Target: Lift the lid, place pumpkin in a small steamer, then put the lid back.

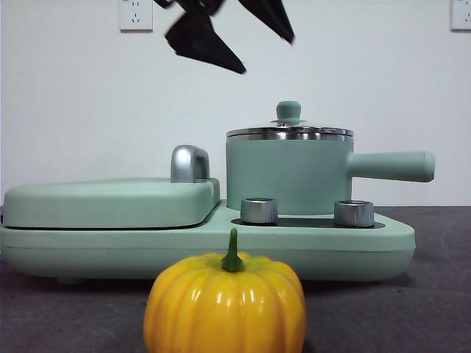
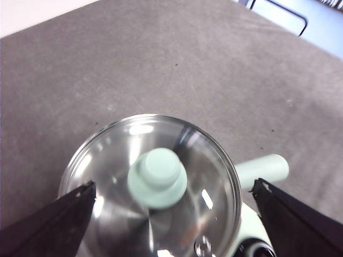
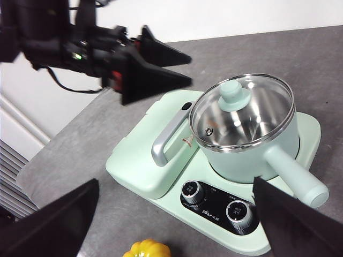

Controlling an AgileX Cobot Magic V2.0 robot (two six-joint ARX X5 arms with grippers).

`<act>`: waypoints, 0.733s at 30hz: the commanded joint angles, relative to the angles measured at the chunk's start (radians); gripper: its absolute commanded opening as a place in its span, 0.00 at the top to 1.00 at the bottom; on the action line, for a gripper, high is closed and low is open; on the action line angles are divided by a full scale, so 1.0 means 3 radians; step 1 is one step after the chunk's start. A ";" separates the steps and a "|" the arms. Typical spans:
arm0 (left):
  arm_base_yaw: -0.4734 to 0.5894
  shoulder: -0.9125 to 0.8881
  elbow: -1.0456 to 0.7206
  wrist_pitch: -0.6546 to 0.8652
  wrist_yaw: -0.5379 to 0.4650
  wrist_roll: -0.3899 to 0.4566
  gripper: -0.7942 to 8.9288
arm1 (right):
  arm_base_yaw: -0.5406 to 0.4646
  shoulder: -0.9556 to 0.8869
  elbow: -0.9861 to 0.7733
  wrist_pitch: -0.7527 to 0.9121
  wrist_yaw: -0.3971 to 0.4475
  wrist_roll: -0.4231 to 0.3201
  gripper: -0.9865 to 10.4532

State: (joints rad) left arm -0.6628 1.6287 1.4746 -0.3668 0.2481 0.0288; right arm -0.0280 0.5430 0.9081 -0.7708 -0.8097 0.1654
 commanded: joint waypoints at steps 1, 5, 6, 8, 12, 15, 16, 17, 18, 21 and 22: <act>-0.0088 0.0128 0.0084 0.0182 -0.0058 0.0114 0.44 | -0.0001 0.0013 0.0056 0.0022 -0.0003 0.0036 0.51; -0.0164 0.0256 0.0084 0.0412 -0.0214 0.0117 0.44 | -0.0001 0.0013 0.0056 0.0022 -0.0003 0.0034 0.51; -0.0170 0.0286 0.0084 0.0462 -0.0243 0.0117 0.44 | -0.0001 0.0013 0.0056 0.0022 -0.0003 0.0034 0.51; -0.0170 0.0338 0.0084 0.0535 -0.0245 0.0116 0.44 | -0.0001 0.0013 0.0056 0.0022 -0.0003 0.0034 0.51; -0.0170 0.0429 0.0084 0.0603 -0.0245 0.0117 0.44 | -0.0001 0.0013 0.0056 0.0022 -0.0003 0.0034 0.51; -0.0170 0.0496 0.0084 0.0613 -0.0261 0.0117 0.44 | -0.0001 0.0013 0.0056 0.0022 -0.0003 0.0034 0.51; -0.0170 0.0518 0.0084 0.0617 -0.0284 0.0116 0.44 | -0.0001 0.0013 0.0056 0.0022 -0.0003 0.0034 0.51; -0.0169 0.0538 0.0084 0.0615 -0.0305 0.0117 0.44 | -0.0001 0.0013 0.0056 0.0022 -0.0003 0.0034 0.51; -0.0169 0.0567 0.0084 0.0621 -0.0313 0.0117 0.44 | -0.0001 0.0013 0.0056 0.0022 -0.0003 0.0036 0.51; -0.0169 0.0618 0.0084 0.0635 -0.0314 0.0117 0.44 | -0.0001 0.0013 0.0056 0.0022 -0.0003 0.0034 0.51; -0.0169 0.0628 0.0084 0.0640 -0.0314 0.0117 0.44 | -0.0001 0.0013 0.0056 0.0020 -0.0003 0.0036 0.51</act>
State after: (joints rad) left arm -0.7052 1.7947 1.4746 -0.1894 0.1558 0.0532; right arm -0.0280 0.5430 0.9081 -0.7708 -0.8097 0.1654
